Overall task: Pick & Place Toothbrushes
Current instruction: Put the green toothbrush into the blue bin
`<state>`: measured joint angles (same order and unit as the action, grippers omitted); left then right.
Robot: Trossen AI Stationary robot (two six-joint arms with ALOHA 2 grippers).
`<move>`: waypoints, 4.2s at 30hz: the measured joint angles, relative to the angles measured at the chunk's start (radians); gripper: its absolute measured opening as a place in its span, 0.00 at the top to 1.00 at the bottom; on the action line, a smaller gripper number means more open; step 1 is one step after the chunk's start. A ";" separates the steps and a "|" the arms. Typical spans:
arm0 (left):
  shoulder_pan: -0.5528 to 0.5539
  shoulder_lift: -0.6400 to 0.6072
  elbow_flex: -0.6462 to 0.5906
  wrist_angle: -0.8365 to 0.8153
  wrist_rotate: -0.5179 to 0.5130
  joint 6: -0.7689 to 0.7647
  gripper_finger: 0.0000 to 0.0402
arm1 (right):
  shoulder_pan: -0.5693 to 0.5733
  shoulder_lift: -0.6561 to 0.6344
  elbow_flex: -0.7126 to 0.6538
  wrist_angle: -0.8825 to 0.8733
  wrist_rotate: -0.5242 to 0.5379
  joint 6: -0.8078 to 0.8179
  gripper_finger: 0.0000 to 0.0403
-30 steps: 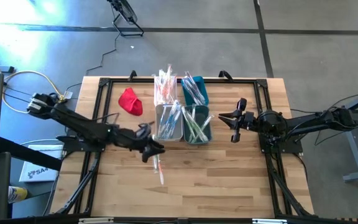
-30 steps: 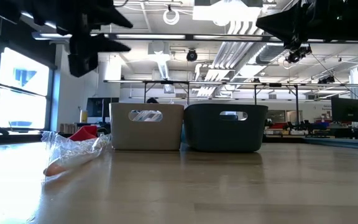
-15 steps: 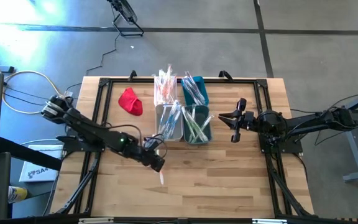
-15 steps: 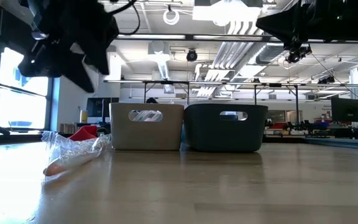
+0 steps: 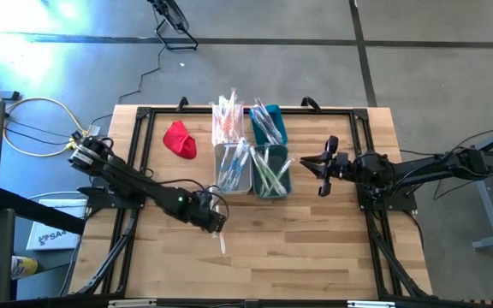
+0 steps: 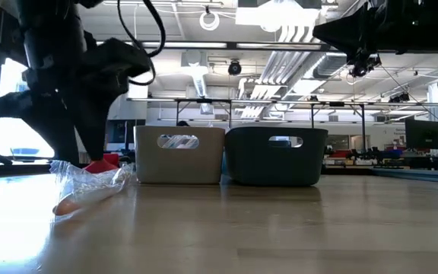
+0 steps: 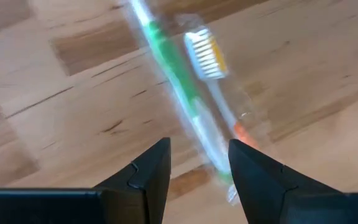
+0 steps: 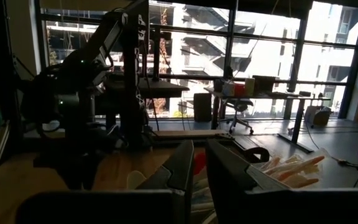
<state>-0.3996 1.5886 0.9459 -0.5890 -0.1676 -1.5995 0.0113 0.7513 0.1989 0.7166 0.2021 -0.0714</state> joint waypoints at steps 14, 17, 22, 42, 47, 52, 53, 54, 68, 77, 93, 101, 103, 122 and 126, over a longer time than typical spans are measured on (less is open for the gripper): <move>0.000 0.033 0.000 0.040 -0.048 -0.003 0.60 | 0.000 0.000 0.000 -0.004 -0.002 0.019 0.91; 0.000 0.033 -0.001 0.040 -0.049 -0.003 0.60 | 0.000 0.000 0.000 -0.004 -0.002 0.019 0.91; 0.000 0.033 -0.026 0.050 -0.050 -0.015 0.60 | 0.000 0.000 0.000 -0.003 -0.002 0.019 0.91; 0.000 0.029 -0.125 0.187 -0.070 -0.063 0.60 | 0.000 0.000 0.000 -0.003 -0.002 0.019 0.91; 0.000 0.029 -0.127 0.198 -0.046 -0.021 0.60 | 0.000 0.000 0.000 -0.003 -0.002 0.019 0.91; 0.001 0.030 -0.128 0.203 -0.044 -0.002 0.60 | 0.000 0.000 0.000 -0.003 -0.002 0.019 0.91; 0.001 0.030 -0.128 0.205 -0.045 -0.002 0.60 | 0.000 0.000 0.000 -0.003 -0.002 0.019 0.91; 0.001 0.030 -0.128 0.207 -0.053 -0.003 0.60 | 0.000 0.000 0.000 -0.003 -0.002 0.019 0.91; -0.001 0.032 -0.129 0.222 -0.108 -0.003 0.60 | 0.000 0.000 0.000 -0.003 -0.002 0.019 0.91; 0.000 0.033 -0.130 0.216 -0.111 -0.003 0.74 | 0.000 0.000 0.000 -0.003 -0.002 0.019 0.91; 0.001 0.010 -0.129 0.187 0.087 0.047 0.95 | 0.000 0.000 0.000 -0.008 -0.002 0.019 0.91; -0.001 0.008 -0.128 0.156 0.205 0.082 0.94 | 0.000 0.000 -0.001 -0.009 -0.002 0.017 0.91; -0.001 0.009 -0.129 0.173 0.258 0.123 0.94 | 0.000 0.000 -0.001 -0.009 -0.002 0.017 0.91; 0.000 0.011 -0.132 0.575 0.096 0.730 0.93 | 0.000 0.000 -0.001 -0.010 -0.002 0.018 0.91; 0.000 0.011 -0.131 0.709 0.027 0.863 0.93 | 0.000 0.000 -0.001 -0.010 -0.002 0.018 0.91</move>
<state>-0.3996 1.5997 0.8150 0.1199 -0.1407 -0.7369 0.0109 0.7516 0.1982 0.7067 0.1997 -0.0532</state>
